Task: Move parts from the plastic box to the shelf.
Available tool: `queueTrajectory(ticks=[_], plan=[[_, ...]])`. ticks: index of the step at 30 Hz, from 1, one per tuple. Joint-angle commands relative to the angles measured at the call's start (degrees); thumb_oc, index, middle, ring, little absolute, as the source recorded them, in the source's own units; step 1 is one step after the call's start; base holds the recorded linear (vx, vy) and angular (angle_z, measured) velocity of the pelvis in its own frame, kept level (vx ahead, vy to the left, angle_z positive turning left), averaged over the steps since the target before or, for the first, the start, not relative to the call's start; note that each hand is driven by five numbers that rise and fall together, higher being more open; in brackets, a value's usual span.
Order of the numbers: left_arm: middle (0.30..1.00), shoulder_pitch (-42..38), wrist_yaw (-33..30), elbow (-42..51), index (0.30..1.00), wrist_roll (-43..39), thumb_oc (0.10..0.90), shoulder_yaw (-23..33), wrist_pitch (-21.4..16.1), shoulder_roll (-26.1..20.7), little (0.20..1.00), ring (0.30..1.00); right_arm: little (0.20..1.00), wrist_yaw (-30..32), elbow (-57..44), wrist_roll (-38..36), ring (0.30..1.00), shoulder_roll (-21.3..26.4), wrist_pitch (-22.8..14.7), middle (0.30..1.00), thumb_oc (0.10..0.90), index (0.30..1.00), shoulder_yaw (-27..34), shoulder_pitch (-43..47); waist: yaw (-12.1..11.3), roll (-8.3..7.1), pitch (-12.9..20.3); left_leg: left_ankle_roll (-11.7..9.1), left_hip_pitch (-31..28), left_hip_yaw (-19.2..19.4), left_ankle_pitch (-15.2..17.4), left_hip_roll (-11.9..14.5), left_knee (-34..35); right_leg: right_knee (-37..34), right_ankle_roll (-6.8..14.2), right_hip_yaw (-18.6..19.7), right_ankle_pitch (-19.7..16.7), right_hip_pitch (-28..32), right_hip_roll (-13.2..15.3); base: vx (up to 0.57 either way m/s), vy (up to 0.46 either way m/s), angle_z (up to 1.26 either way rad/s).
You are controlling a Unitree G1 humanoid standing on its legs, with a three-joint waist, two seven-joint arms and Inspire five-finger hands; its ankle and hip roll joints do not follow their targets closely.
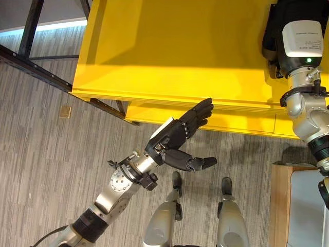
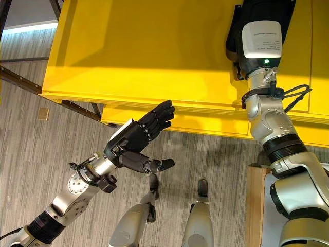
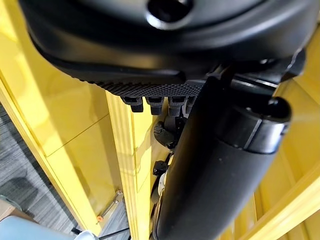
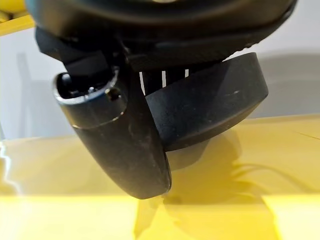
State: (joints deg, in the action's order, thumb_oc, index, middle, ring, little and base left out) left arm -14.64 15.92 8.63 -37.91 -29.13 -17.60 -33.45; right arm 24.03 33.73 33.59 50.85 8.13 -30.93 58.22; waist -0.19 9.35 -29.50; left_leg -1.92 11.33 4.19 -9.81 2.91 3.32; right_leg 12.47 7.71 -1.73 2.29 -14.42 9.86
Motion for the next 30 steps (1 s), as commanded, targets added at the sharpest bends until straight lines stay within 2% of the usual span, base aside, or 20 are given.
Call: queueTrajectory(ticks=[1,9,19,22,30], plan=[[1.0,-0.01,2.77,9.92,1.0,-1.22,0.9,2.53,-3.99,-0.39,1.0,1.0,0.3,2.63,-7.37,0.05,0.3,5.2,1.12,0.3,0.4,0.3,-0.74,10.37,-0.53,-1.53,1.45,-0.83,2.69,-1.8,10.71,1.18,-8.59,5.83,-5.69,-2.12,7.02,-1.88,-2.66,-0.03,-0.087,0.02],[1.0,0.12,3.9,9.97,1.0,-0.53,0.9,3.29,-3.27,-0.99,1.0,1.0,0.3,0.89,-7.47,-0.16,0.3,5.27,0.89,0.3,0.4,0.3,-0.02,7.74,-0.59,-2.59,1.32,-0.85,3.16,-1.67,10.58,1.81,-8.75,5.92,-5.71,-2.33,6.98,-2.04,-3.01,-0.03,-0.048,-0.01],[1.0,0.14,5.37,9.58,1.0,-0.76,0.9,4.42,-2.87,-1.75,1.0,1.0,0.3,0.7,-6.29,1.13,0.3,6.66,-1.92,0.3,0.4,0.3,-0.24,4.51,-0.28,-3.6,1.33,-0.92,3.62,-1.31,10.46,2.53,-8.94,5.59,-5.67,-2.19,6.7,-2.15,-3.46,-0.01,-0.02,0.0],[1.0,-0.03,5.92,9.23,1.0,-0.66,0.9,4.36,-3.26,-2.29,1.0,1.0,0.3,1.06,-5.32,3.84,0.3,7.44,-3.08,0.3,0.4,0.3,-1.47,4.5,-0.27,-3.86,1.28,-0.92,3.78,-1.25,10.35,2.71,-8.88,5.35,-5.63,-2.1,6.59,-2.16,-3.66,-0.03,-0.041,-0.01],[1.0,0.0,6.35,8.91,1.0,-1.03,0.9,4.83,-3.34,-3.05,1.0,1.0,0.3,0.81,-4.62,2.34,0.3,8.74,-4.16,0.3,0.4,0.3,-2.83,4.64,-0.28,-4.2,1.43,-0.99,4.18,-1.27,10.16,2.98,-9.13,5.6,-5.74,-2.17,6.71,-2.33,-3.91,-0.01,-0.009,0.0]])
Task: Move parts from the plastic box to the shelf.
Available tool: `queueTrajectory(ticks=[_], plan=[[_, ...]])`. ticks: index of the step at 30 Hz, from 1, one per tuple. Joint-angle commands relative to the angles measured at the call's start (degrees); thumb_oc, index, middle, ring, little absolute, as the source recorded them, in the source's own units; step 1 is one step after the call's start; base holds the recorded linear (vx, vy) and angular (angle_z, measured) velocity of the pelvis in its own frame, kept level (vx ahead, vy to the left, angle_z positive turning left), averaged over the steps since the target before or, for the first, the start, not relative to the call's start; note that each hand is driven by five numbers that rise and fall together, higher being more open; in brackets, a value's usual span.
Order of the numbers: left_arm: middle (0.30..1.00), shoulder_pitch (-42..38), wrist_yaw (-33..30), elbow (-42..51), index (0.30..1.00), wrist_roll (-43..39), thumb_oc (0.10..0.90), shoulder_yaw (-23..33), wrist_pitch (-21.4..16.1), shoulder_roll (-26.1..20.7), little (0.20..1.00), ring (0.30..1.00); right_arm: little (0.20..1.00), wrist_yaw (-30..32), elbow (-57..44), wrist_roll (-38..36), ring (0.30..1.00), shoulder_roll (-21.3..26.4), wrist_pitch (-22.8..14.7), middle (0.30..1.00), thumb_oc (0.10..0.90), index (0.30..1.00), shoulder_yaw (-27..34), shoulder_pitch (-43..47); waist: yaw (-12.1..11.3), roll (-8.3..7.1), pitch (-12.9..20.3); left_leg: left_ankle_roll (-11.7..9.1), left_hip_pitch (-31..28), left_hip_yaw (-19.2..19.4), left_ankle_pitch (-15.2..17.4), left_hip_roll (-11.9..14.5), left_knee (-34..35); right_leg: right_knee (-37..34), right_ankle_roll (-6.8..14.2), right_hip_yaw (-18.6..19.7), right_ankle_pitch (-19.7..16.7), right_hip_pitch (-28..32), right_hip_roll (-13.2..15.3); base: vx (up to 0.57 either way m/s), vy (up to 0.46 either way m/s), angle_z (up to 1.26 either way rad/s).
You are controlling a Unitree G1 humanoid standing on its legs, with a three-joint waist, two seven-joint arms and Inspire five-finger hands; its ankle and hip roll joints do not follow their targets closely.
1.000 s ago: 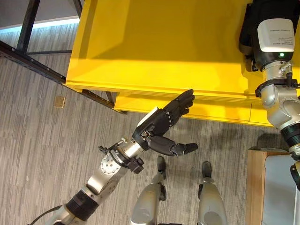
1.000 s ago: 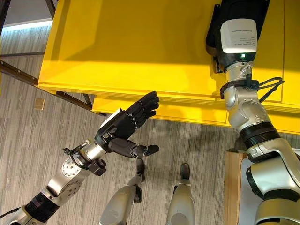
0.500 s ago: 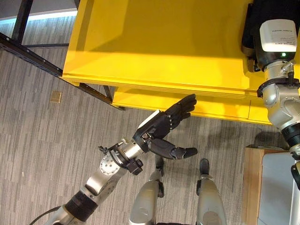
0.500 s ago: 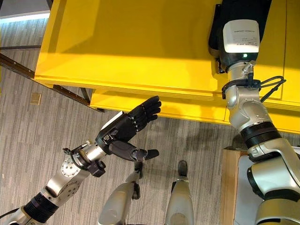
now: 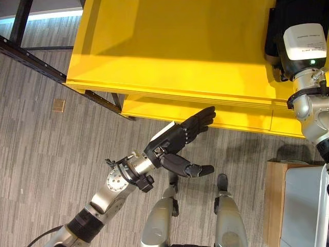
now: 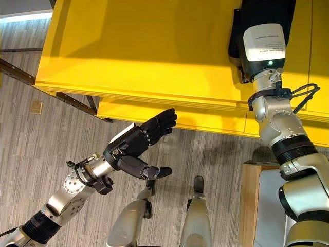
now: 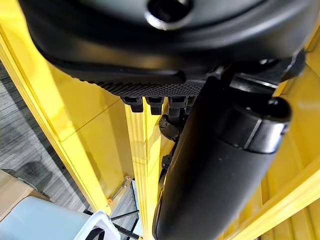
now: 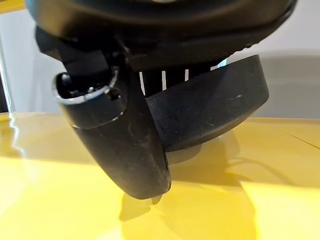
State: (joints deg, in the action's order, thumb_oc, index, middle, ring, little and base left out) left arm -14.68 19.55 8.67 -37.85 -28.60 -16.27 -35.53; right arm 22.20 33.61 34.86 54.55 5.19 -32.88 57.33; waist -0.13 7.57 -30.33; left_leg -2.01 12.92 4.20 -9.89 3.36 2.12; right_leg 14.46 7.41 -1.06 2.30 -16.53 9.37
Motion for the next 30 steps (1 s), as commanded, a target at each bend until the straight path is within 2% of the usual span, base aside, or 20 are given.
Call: queueTrajectory(ticks=[1,5,9,10,11,20,25,30], plan=[[1.0,0.09,2.91,8.78,1.0,-1.06,0.9,4.33,-4.69,-1.01,1.0,1.0,0.3,2.24,-4.45,0.8,0.3,5.1,-1.39,0.3,0.4,0.3,-1.08,5.59,-0.4,-2.47,2.34,-0.91,2.6,-1.27,10.22,2.54,-7.92,3.58,-5.45,-2.86,6.71,-0.2,-3.45,0.0,0.0,0.0],[1.0,0.04,3.29,8.73,1.0,-0.02,0.9,4.51,-5.21,-1.2,1.0,1.0,0.3,1.59,-4.28,0.55,0.3,5.27,-1.89,0.3,0.4,0.3,-1.81,5.92,-0.51,-2.58,2.4,-0.92,2.62,-1.25,10.14,2.66,-7.88,3.47,-5.48,-2.97,6.66,-0.15,-3.48,0.0,0.0,0.0],[1.0,-0.28,3.27,8.76,1.0,0.03,0.9,4.55,-4.9,-1.33,1.0,1.0,0.3,1.32,-4.68,0.94,0.3,4.9,-0.4,0.3,0.4,0.3,-2.23,6.12,-0.53,-2.59,2.57,-0.91,2.74,-1.26,10.06,2.69,-7.78,3.4,-5.49,-2.9,6.66,-0.23,-3.65,0.0,0.0,0.0],[1.0,-0.48,4.09,8.83,1.0,0.0,0.9,4.48,-4.0,-1.47,1.0,1.0,0.503,1.58,-3.99,0.68,0.503,4.52,0.3,0.503,0.545,0.503,-2.31,6.24,-0.59,-2.55,2.5,-0.93,2.92,-1.31,9.97,2.75,-7.82,3.43,-5.47,-2.83,6.67,-0.31,-3.7,0.0,0.0,0.0],[1.0,-0.52,4.07,8.79,1.0,0.11,0.9,4.33,-4.1,-1.43,1.0,1.0,1.0,2.04,-3.62,0.72,1.0,4.38,0.56,1.0,0.9,1.0,-2.42,6.41,-0.63,-2.53,2.55,-0.96,2.98,-1.34,9.92,2.78,-7.78,3.4,-5.48,-2.79,6.64,-0.36,-3.72,0.0,0.0,0.0],[1.0,-0.48,5.3,8.68,1.0,-0.86,0.9,4.65,-3.48,-1.54,1.0,1.0,1.0,-0.8,-1.9,1.01,1.0,4.29,1.68,1.0,0.9,1.0,-3.17,6.93,-0.77,-2.43,2.87,-0.95,2.85,-1.29,9.88,2.54,-7.68,3.42,-5.51,-2.86,6.69,-0.13,-3.6,0.0,0.0,0.0],[1.0,-0.34,7.23,9.02,1.0,-1.39,0.9,4.4,-3.06,-1.74,1.0,1.0,1.0,-1.74,-1.42,1.66,1.0,4.27,5.5,1.0,0.9,1.0,-3.07,6.7,-0.57,-2.49,3.1,-0.84,2.57,-1.02,9.91,2.53,-7.38,2.85,-5.46,-2.64,6.43,0.18,-3.71,0.0,0.0,0.0],[1.0,-0.49,7.26,9.2,1.0,-1.9,0.9,4.55,-3.3,-1.8,1.0,1.0,1.0,-3.14,-0.14,2.57,1.0,3.83,6.37,1.0,0.9,1.0,-2.57,6.43,-0.44,-2.37,3.22,-0.8,2.56,-0.81,9.9,2.44,-7.23,2.57,-5.4,-2.43,6.36,0.34,-3.76,0.0,0.0,0.0]])
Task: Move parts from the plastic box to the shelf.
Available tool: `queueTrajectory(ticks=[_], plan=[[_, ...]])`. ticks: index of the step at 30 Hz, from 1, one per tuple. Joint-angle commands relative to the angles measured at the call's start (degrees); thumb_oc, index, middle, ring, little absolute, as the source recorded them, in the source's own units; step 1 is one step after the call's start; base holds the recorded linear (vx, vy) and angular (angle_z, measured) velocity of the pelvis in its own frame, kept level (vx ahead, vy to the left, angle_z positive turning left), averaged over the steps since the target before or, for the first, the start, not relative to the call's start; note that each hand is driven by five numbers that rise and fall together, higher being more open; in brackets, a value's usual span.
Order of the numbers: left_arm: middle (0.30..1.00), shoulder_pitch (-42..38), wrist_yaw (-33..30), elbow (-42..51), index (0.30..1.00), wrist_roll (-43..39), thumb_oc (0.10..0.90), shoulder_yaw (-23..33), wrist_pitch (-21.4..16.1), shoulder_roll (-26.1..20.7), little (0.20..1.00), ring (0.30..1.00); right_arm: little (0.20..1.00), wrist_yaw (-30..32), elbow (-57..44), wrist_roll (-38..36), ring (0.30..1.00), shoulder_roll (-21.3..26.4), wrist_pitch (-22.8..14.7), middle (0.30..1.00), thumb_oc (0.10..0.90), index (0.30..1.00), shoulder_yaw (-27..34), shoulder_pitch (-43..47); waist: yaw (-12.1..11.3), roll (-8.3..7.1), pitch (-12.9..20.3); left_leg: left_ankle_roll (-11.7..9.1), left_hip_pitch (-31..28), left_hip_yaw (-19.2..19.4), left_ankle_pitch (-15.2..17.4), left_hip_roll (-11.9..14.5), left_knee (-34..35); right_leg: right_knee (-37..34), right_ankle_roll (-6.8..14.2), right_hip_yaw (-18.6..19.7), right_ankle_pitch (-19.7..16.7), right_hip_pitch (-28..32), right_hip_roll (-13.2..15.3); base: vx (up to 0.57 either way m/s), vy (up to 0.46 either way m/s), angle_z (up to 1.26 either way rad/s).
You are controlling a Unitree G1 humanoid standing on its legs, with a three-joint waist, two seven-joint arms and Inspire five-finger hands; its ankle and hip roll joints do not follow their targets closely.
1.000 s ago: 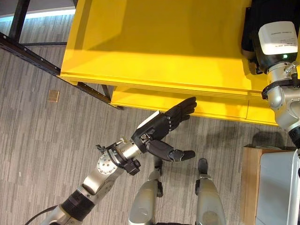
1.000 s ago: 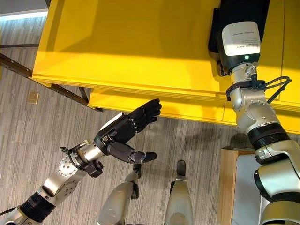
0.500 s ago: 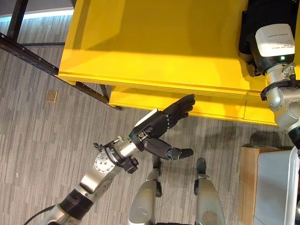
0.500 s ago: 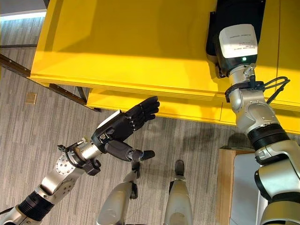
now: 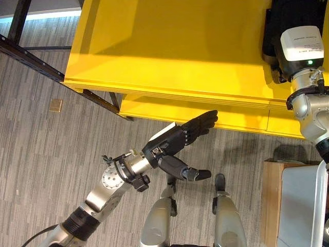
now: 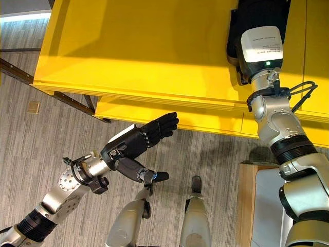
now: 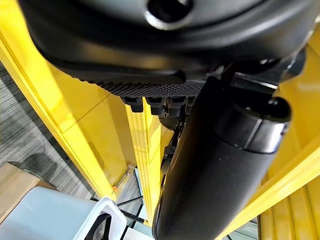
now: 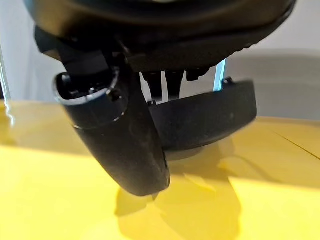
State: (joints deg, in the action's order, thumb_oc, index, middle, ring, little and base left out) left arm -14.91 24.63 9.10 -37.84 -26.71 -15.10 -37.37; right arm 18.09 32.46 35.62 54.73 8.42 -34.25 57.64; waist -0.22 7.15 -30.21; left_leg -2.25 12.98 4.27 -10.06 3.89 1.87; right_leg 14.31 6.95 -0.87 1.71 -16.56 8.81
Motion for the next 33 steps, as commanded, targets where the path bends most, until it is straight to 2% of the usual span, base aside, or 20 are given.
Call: queueTrajectory(ticks=[1,6,13,19,23,26,33], plan=[[1.0,-0.16,2.31,8.8,1.0,-1.9,0.9,2.74,-4.48,0.04,1.0,1.0,1.0,0.63,1.08,1.77,1.0,3.61,3.14,1.0,0.9,1.0,-1.22,5.96,-0.36,-1.95,3.15,-0.56,2.43,-0.87,10.02,1.91,-6.86,2.6,-4.94,-2.62,6.9,0.47,-3.22,0.0,0.0,0.0],[1.0,0.18,4.39,9.05,1.0,-3.42,0.9,3.1,-4.21,-0.15,1.0,1.0,1.0,-2.96,-0.62,1.83,1.0,4.28,1.57,1.0,0.9,1.0,-2.06,5.57,-0.2,-2.16,3.37,-0.6,2.17,-0.62,9.94,1.98,-6.54,2.22,-4.85,-2.61,6.79,0.72,-3.23,0.0,0.0,0.0],[1.0,0.68,5.49,9.7,1.0,-4.32,0.9,3.79,-3.98,-0.61,1.0,1.0,1.0,-9.69,-5.91,0.31,1.0,5.53,2.56,1.0,0.9,1.0,-2.74,4.76,0.19,-2.65,3.54,-0.6,2.19,-0.37,9.89,2.12,-6.53,2.09,-4.85,-2.33,6.74,0.76,-3.47,0.0,0.0,0.0],[1.0,0.91,5.91,9.6,1.0,-4.13,0.9,4.12,-3.45,-0.7,1.0,1.0,1.0,-10.6,-7.62,0.72,1.0,5.94,3.76,1.0,0.9,1.0,-2.64,3.51,0.29,-3.09,3.76,-0.49,2.03,-0.13,9.79,2.28,-6.56,1.84,-4.91,-2.48,6.58,1.2,-3.66,0.0,0.0,0.0],[1.0,1.07,6.36,9.4,1.0,-4.17,0.9,4.18,-3.7,-0.75,1.0,1.0,1.0,-7.83,-7.43,2.52,1.0,6.18,3.89,1.0,0.9,1.0,-2.03,3.1,0.28,-3.1,3.89,-0.42,2.03,-0.06,9.71,2.21,-6.4,1.51,-4.94,-2.47,6.52,1.45,-3.84,0.0,0.0,0.0],[1.0,0.98,5.13,9.62,1.0,-3.67,0.9,4.09,-3.37,-0.95,1.0,1.0,1.0,0.91,-5.76,4.7,1.0,5.49,4.93,1.0,0.9,1.0,-0.01,3.0,0.14,-2.81,4.03,-0.33,1.91,-0.12,9.84,2.11,-6.37,1.21,-4.91,-2.34,6.47,1.71,-3.86,0.0,0.0,0.0],[1.0,0.96,4.75,9.84,1.0,-3.45,0.9,4.1,-3.45,-0.55,1.0,1.0,1.0,8.19,-6.58,6.74,1.0,4.6,6.0,1.0,0.9,1.0,4.24,1.02,0.32,-2.22,4.19,-0.26,1.92,-0.08,9.78,1.87,-6.17,0.87,-4.85,-2.32,6.31,1.72,-3.85,0.0,0.0,0.0]])
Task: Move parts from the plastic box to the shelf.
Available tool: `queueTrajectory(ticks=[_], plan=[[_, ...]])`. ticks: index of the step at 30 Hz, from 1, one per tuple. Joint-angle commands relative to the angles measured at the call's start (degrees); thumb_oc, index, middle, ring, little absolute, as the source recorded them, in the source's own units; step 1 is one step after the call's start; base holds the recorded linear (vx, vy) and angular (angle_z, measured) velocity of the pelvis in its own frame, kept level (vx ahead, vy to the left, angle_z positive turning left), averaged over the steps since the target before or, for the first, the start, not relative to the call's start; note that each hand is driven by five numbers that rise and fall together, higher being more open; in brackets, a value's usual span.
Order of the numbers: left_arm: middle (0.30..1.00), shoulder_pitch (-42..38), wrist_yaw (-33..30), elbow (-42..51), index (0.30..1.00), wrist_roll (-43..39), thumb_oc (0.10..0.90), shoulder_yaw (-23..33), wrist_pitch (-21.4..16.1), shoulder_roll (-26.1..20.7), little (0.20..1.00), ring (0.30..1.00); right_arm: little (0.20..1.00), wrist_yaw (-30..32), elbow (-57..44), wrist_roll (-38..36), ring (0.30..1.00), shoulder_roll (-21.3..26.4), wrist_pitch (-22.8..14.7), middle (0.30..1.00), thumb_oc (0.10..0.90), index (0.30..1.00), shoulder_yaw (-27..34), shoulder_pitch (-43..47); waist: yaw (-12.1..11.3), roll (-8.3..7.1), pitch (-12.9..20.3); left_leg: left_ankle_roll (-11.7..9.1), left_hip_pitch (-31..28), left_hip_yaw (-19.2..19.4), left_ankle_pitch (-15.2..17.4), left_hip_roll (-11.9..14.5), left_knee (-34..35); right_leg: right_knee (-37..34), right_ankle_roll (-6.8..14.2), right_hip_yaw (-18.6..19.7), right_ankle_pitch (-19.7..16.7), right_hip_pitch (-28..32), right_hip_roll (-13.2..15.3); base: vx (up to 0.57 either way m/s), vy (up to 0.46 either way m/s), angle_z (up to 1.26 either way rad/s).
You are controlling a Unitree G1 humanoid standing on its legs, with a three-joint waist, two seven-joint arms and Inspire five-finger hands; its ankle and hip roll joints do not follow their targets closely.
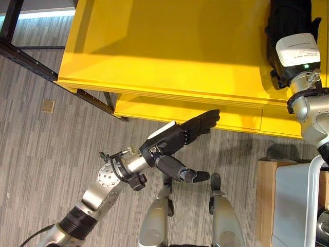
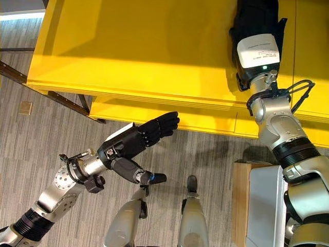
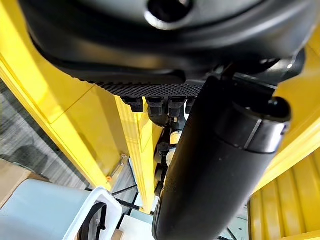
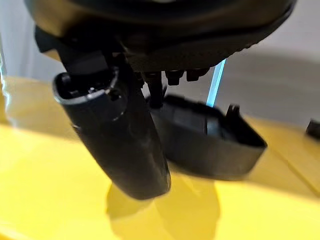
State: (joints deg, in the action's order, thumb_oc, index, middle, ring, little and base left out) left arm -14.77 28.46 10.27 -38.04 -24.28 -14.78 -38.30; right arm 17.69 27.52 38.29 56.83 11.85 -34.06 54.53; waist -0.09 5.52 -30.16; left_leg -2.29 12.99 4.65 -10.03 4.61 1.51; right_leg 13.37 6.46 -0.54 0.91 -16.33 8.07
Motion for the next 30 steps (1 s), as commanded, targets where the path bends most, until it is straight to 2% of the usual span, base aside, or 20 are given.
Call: queueTrajectory(ticks=[1,11,14,30], plan=[[1.0,0.58,0.69,8.79,1.0,-3.68,0.9,1.5,-3.64,0.38,1.0,1.0,1.0,11.04,-1.64,3.85,1.0,2.34,2.74,1.0,0.9,1.0,4.79,3.95,0.26,-0.4,4.17,-0.25,1.88,-0.48,9.79,1.1,-5.78,1.78,-4.36,-2.54,7.15,1.49,-3.08,0.0,0.0,0.0],[1.0,0.06,0.55,9.0,1.0,-4.25,0.9,0.65,-3.85,1.01,1.0,1.0,1.0,15.44,-1.89,4.42,1.0,1.29,1.22,1.0,0.9,1.0,6.84,4.39,0.49,0.86,4.19,-0.33,1.62,-0.49,9.83,0.6,-5.69,2.02,-4.57,-2.38,7.45,1.33,-2.71,0.0,0.021,-0.01],[1.0,-0.04,0.39,8.98,1.0,-4.54,0.9,0.62,-3.76,1.15,1.0,1.0,1.0,14.21,-2.49,4.34,1.0,1.29,0.13,1.0,0.9,1.0,6.7,4.58,0.61,1.14,4.41,-0.39,1.43,-0.5,9.86,0.49,-5.61,2.15,-4.58,-2.35,7.57,1.27,-2.6,0.0,0.01,0.0],[1.0,-0.47,-0.39,9.18,1.0,-4.34,0.9,0.17,-4.13,1.28,1.0,1.0,1.0,9.95,-4.9,2.8,1.0,0.77,-0.53,1.0,0.9,1.0,5.44,3.51,1.36,1.54,4.4,-0.33,0.74,-0.15,9.86,0.43,-5.27,2.37,-4.49,-2.07,7.46,1.1,-2.29,0.0,0.0,0.0]])
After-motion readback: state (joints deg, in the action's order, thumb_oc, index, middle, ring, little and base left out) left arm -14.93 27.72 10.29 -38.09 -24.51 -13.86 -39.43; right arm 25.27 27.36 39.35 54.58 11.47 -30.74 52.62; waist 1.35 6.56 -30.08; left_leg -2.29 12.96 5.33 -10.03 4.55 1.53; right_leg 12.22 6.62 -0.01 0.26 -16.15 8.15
